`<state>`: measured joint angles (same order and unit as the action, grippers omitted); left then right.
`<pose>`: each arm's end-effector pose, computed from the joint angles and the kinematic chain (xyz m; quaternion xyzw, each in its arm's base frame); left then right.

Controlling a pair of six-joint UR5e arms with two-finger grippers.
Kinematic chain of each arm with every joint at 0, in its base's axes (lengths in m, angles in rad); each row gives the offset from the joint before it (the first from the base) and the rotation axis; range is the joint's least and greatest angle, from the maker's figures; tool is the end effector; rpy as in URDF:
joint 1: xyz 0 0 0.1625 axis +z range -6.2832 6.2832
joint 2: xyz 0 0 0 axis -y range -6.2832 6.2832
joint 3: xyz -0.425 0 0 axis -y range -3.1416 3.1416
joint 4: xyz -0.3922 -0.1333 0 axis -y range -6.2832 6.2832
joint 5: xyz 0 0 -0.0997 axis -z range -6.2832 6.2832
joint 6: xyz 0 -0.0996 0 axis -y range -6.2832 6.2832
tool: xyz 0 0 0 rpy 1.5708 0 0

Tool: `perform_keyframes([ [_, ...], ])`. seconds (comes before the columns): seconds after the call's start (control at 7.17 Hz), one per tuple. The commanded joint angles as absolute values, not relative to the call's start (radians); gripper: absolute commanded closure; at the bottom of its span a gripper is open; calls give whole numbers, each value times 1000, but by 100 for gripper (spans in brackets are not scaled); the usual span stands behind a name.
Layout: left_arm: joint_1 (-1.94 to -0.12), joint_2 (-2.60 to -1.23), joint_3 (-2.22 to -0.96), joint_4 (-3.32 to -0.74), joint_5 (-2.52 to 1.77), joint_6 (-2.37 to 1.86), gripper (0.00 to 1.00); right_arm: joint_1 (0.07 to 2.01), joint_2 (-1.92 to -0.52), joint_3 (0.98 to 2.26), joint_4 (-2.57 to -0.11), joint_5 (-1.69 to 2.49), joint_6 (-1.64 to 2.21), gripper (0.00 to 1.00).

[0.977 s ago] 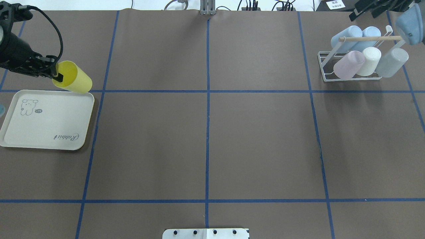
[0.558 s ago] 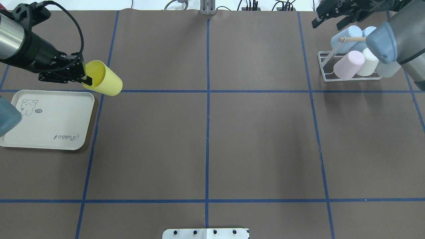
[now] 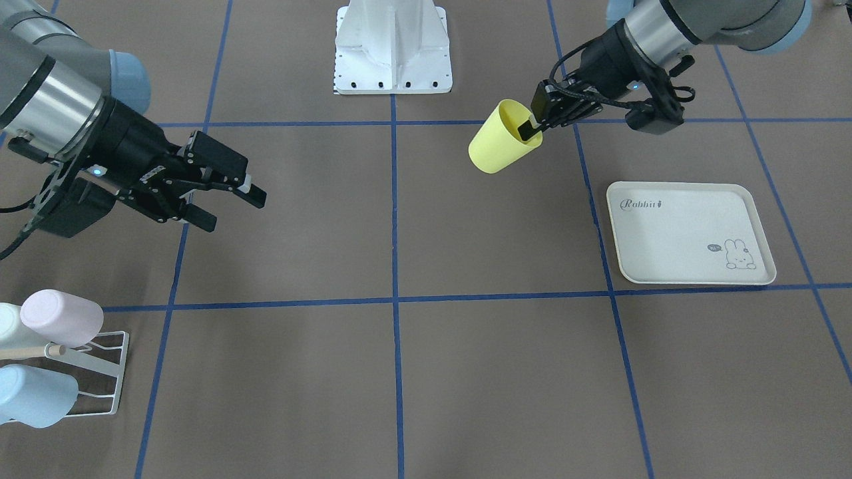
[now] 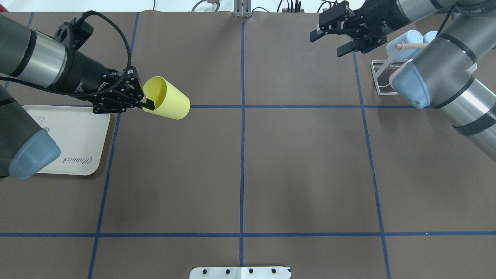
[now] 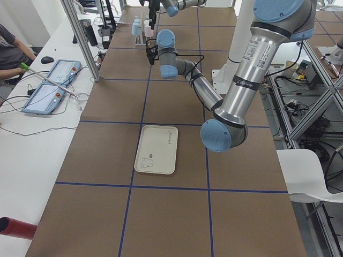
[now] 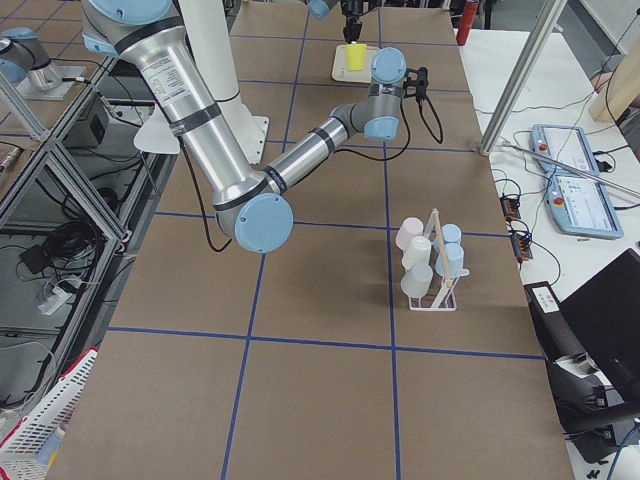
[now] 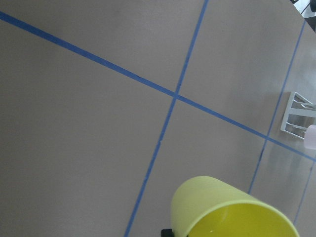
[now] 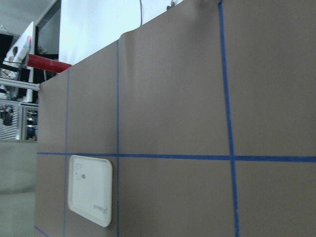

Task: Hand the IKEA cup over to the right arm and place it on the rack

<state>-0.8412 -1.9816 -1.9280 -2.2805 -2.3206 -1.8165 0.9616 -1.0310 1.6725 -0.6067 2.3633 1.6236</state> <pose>0.3070 -0.4414 0.1872 -0.0749 0.6785 -0.1446 0.7163 -0.2916 -0.5270 0.1903 0.0503 -0.7139 0.0686 0.6950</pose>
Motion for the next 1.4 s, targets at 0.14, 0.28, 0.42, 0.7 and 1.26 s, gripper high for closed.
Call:
perform_keyframes([
  [0.14,-804,-1990,-1870,-2614,-2267,-2033,100,874,-1040,1664,-208,2241,1958,2],
  [0.28,-802,-1991,-1833,-2743,-2263,-2113,100,865,-1040,1663,-122,2209,2018,2],
  [0.42,-784,-1991,-1815,-2843,-2211,-2168,100,839,-1039,1663,-33,2153,2087,2],
  [0.7,-753,-1993,-1813,-2962,-2145,-2290,100,796,-1042,1663,60,2071,2137,2],
  [1.26,-721,-1994,-1805,-3187,-2045,-2555,100,749,-1037,1664,158,2011,2129,2],
])
